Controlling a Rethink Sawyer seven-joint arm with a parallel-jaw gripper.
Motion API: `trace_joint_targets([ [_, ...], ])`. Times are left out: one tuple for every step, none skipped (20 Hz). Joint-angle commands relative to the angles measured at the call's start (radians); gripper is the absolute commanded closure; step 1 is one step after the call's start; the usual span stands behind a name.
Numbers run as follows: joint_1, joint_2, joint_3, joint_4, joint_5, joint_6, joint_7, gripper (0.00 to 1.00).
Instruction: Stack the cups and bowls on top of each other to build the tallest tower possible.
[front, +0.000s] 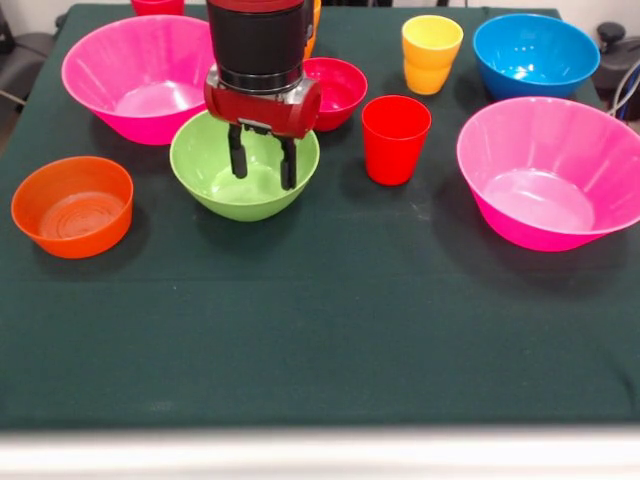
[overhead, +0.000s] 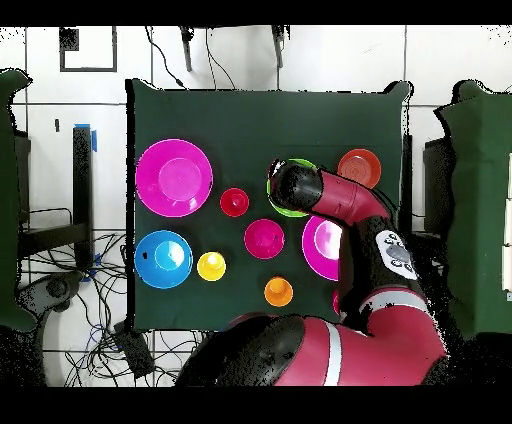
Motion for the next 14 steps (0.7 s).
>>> trace_joint_targets([
  [0.018,0.031,0.048,0.044,-0.002,-0.029,0.123,0.0],
  [0.014,0.024,0.053,0.057,-0.002,-0.034,0.124,0.0],
  [0.012,0.025,0.052,0.053,-0.004,-0.031,0.12,0.0],
  [0.011,0.023,0.049,0.062,-0.009,-0.036,0.119,0.0],
  [0.013,0.027,0.039,0.057,-0.014,-0.033,0.116,0.0],
  [0.011,0.031,0.035,0.064,-0.016,-0.043,0.12,0.0],
  [0.005,0.041,0.04,0.061,-0.016,-0.052,0.119,0.0],
  [-0.002,0.052,0.048,0.055,-0.018,-0.064,0.113,0.0],
  [-0.009,0.051,0.059,0.051,-0.018,-0.063,0.104,0.0],
  [-0.014,0.039,0.061,0.059,-0.02,-0.056,0.097,0.0],
  [-0.016,0.016,0.059,0.073,-0.014,-0.032,0.097,0.0],
  [-0.017,-0.008,0.057,0.088,-0.009,-0.007,0.096,0.0],
  [-0.021,-0.028,0.061,0.095,-0.002,0.015,0.093,0.0],
  [-0.029,-0.042,0.069,0.115,0.0,0.013,0.093,0.0],
])
